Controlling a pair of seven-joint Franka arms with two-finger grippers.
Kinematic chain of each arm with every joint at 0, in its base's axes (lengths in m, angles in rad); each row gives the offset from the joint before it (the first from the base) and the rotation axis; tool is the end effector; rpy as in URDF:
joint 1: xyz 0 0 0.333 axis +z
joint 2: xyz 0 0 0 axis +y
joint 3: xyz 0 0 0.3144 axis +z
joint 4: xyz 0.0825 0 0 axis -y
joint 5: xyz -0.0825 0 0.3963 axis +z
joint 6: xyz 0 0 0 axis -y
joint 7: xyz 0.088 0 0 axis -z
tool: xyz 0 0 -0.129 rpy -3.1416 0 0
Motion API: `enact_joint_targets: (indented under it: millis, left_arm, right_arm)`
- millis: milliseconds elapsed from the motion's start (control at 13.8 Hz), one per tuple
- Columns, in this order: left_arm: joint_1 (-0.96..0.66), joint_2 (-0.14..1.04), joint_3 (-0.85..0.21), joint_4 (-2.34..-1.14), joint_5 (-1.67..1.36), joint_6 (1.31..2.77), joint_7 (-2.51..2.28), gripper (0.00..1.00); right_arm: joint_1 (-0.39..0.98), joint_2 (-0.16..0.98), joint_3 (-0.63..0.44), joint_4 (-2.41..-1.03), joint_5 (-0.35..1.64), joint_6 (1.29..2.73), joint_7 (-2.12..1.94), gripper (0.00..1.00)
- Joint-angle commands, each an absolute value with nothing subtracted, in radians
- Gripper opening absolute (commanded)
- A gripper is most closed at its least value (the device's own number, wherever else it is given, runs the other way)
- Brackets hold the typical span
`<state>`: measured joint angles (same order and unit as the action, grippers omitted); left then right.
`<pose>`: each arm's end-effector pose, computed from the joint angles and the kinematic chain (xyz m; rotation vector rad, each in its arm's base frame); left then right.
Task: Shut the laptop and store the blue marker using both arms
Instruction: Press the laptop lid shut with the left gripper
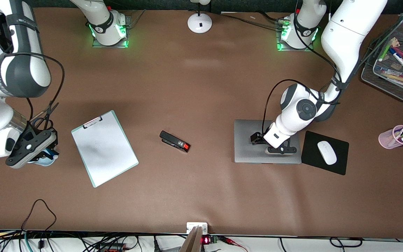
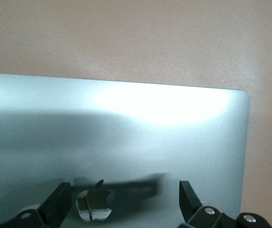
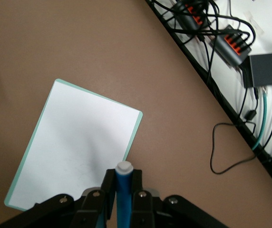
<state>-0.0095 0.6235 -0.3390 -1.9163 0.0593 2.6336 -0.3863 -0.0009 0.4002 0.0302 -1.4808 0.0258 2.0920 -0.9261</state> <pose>0.6110 -0.2176 0.1611 2.9432 0.0882 0.0955 0.7138 0.0197 0.4404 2.7322 1.3901 0.3162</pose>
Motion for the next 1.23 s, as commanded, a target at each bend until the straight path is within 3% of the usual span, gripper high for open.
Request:
enact_joint_targets:
  millis: [0,363,580,943,1160]
  left_arm:
    - [-0.038,0.638,-0.313,-1.893,0.083,2.638,-0.402,1.0]
    - [-0.094,0.632,-0.255,-1.873,0.083,2.634,-0.402,1.0]
    - [-0.081,0.571,-0.255,-1.873,0.084,2.614,-0.396,1.0]
    - [-0.037,0.407,-0.25,-1.841,0.084,2.381,-0.379,1.0]
    - [-0.016,0.319,-0.25,-1.752,0.083,2.145,-0.374,1.0]
  right_arm:
    - [-0.05,0.39,0.035,-1.505,0.09,2.095,-1.09,0.1]
    - [-0.139,0.414,0.035,-1.52,0.218,2.094,-1.435,0.1]
    - [-0.185,0.426,0.037,-1.531,0.281,2.082,-1.67,0.1]
    - [-0.247,0.437,0.037,-1.534,0.402,1.985,-1.971,0.11]
    - [-0.291,0.445,0.037,-1.531,0.463,1.881,-2.083,0.12]
